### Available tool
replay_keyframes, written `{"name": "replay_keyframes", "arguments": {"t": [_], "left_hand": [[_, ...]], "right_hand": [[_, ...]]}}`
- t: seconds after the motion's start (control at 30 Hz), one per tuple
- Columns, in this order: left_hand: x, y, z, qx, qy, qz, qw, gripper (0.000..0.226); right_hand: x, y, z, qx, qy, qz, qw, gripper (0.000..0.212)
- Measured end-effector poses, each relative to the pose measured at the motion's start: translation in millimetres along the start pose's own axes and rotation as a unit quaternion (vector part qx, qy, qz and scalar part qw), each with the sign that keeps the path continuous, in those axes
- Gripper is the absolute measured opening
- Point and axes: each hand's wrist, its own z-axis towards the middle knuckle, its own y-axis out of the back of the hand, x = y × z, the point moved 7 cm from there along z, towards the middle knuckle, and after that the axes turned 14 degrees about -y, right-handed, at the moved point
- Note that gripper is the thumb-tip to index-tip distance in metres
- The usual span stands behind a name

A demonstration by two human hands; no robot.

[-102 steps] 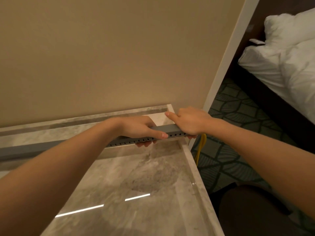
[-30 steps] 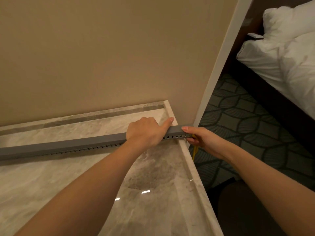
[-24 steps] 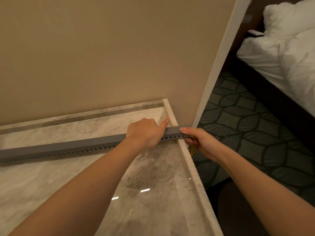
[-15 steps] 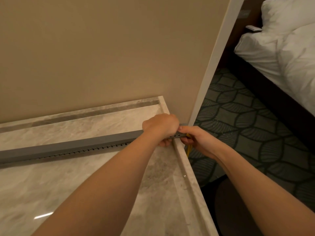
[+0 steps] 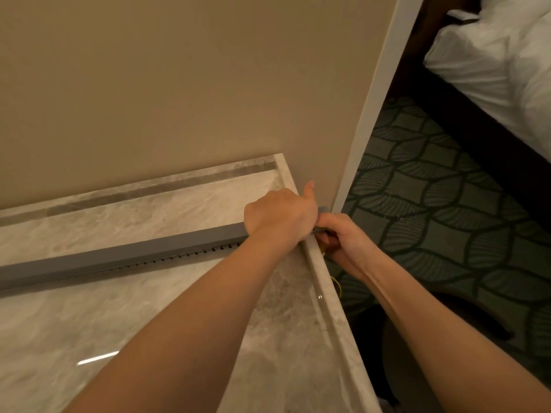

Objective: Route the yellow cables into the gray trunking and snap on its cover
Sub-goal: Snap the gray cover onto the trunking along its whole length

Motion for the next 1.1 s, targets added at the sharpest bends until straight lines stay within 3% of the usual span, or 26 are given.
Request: {"name": "replay_keyframes", "arguments": {"t": [0.1,0.27,0.5,0.67,0.8,0.9,0.93,1.0,1.03,1.1], "left_hand": [[-1.0,1.4,-0.2,-0.008,-0.003,0.001,1.000,0.064],[-1.3,1.0,-5.4,-0.043,-0.021,0.023,0.999,0.065],[1.6,-2.1,0.3,-0.008,-0.007,-0.003,1.000,0.058],[9.5,-9.4,4.1,0.087,0.001,-0.076,0.993,0.075],[9.6,4.9,4.5,0.107,-0.082,-0.056,0.989,0.065],[30.0,20.4,-3.0,0.100,-0.107,0.022,0.989,0.059],[39.3,24.0,-7.2,0.111,-0.102,0.055,0.987,0.058],[58.0,29.5,-14.4,0.127,-0.084,0.101,0.983,0.058],[65.3,31.6,-17.6,0.126,-0.075,0.115,0.982,0.059],[74.2,33.6,-22.1,0.113,-0.069,0.125,0.983,0.061]], "right_hand": [[1.9,0.3,-0.6,-0.013,0.024,0.009,1.000,0.054],[-5.1,1.9,2.2,0.001,0.063,0.015,0.998,0.032],[2.1,-0.9,5.0,0.028,0.087,-0.078,0.993,0.034],[9.6,-1.6,1.6,0.075,0.013,-0.192,0.978,0.033],[18.6,1.3,-6.2,0.075,-0.064,-0.272,0.957,0.034],[35.8,3.7,-8.6,-0.018,-0.070,-0.379,0.923,0.048],[47.7,0.8,-10.7,-0.076,-0.028,-0.432,0.898,0.047],[76.6,-17.6,-20.1,-0.194,0.115,-0.531,0.817,0.038],[86.4,-33.5,-26.1,-0.219,0.175,-0.561,0.779,0.034],[89.1,-62.9,-25.6,-0.204,0.221,-0.605,0.737,0.036]]}}
